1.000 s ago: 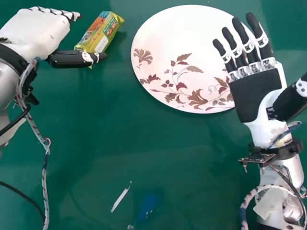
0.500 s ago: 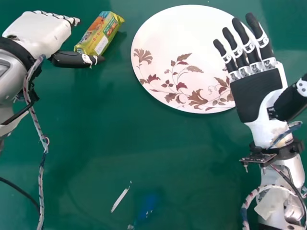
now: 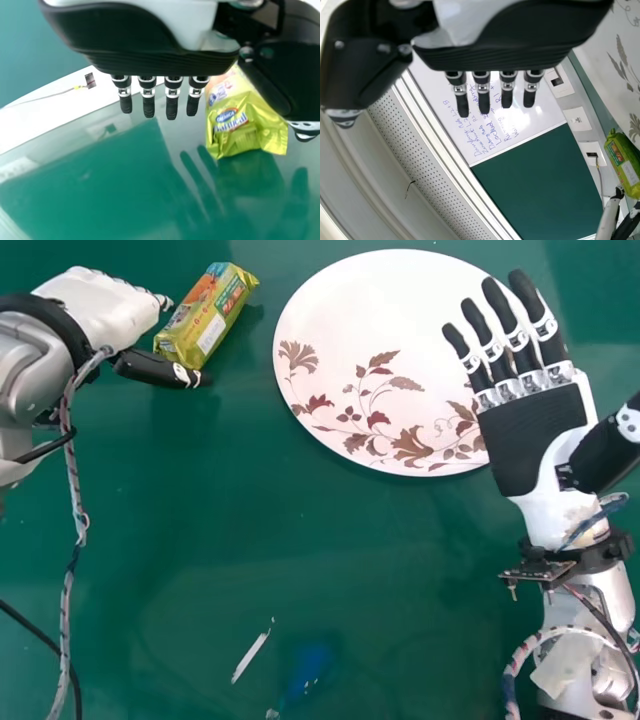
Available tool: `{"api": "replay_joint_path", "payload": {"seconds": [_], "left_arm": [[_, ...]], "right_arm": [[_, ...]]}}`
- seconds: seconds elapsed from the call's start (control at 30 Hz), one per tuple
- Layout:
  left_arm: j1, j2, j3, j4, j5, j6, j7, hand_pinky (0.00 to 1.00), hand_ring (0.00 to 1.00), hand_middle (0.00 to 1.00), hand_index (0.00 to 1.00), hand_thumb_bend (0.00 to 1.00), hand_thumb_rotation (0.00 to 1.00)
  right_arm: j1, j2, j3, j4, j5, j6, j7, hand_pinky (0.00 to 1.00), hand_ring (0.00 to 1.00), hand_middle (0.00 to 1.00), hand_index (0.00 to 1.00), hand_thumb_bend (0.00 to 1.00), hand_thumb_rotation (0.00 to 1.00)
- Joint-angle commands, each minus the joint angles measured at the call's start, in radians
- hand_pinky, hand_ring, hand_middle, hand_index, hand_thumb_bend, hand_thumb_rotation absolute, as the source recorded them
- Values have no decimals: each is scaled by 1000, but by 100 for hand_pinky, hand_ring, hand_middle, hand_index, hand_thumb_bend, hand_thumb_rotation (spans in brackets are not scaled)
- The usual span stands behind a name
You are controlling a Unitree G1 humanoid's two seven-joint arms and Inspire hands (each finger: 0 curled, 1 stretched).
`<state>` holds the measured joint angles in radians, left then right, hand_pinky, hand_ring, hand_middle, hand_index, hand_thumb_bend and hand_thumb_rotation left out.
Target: Pick up biscuit and place it in the plate
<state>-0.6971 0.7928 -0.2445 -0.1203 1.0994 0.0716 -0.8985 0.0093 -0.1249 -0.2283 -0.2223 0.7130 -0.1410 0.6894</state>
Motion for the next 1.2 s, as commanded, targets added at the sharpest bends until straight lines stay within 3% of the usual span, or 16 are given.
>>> {"api": "replay_joint_path", "payload": {"seconds": [0.0,0.33,0.63,0.93,1.03,1.17], "left_arm": [[-22,13,-22,10,13,-16,-16,100,100,100,100,100,84],[-86,-17,-57,73,1,-25,-34,100,100,100,100,100,83],[-130,-1,-72,107,23,-41,-33,100,100,100,100,100,84],[-115,-2,-75,114,40,-42,-9,99,100,100,100,100,83],[-116,-2,-80,115,45,-47,-7,72,93,100,100,100,82],[-117,3,-89,85,48,-46,-74,53,75,96,100,100,72]], "right_arm": [[9,4,1,-4,-6,-14,-2,100,100,100,96,100,47],[12,3,-2,-11,6,-1,2,100,100,100,97,100,46],[12,5,-1,-13,1,-5,-1,100,100,100,98,100,51],[14,-5,-1,-25,31,19,13,100,100,100,97,100,48],[18,-8,-2,-34,35,28,5,100,100,100,97,100,48],[18,-16,-6,-44,55,52,11,100,100,100,97,100,50]]}}
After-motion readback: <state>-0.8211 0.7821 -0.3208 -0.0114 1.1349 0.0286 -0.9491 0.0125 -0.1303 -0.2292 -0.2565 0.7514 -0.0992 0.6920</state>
